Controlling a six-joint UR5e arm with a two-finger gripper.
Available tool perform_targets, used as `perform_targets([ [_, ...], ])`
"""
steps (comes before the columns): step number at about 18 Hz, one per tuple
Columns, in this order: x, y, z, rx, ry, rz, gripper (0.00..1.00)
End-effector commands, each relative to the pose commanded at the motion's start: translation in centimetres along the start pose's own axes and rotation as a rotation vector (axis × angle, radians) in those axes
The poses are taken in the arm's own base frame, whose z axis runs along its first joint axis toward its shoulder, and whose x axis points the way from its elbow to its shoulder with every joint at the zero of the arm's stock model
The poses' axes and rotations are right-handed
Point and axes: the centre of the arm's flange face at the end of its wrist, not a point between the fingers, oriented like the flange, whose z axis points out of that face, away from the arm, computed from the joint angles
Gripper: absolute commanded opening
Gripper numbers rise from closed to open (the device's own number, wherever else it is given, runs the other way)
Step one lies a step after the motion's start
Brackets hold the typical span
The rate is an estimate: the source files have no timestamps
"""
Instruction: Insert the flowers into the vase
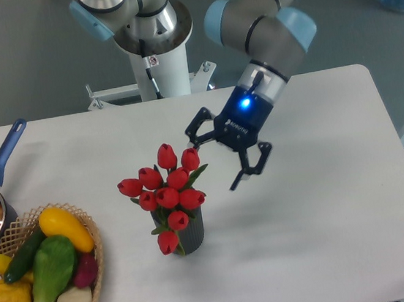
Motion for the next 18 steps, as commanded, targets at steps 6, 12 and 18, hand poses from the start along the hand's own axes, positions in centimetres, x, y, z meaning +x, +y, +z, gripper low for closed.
perform_targets([
  [6, -6.8, 2.6, -4.2, -0.187, -0.131, 0.143, 1.0],
  [12, -9.9, 8.9, -0.8, -0.651, -0.098, 0.205, 1.0],
  [18, -11.1, 8.6, 2.9, -0.926, -0.092, 0.278, 1.0],
])
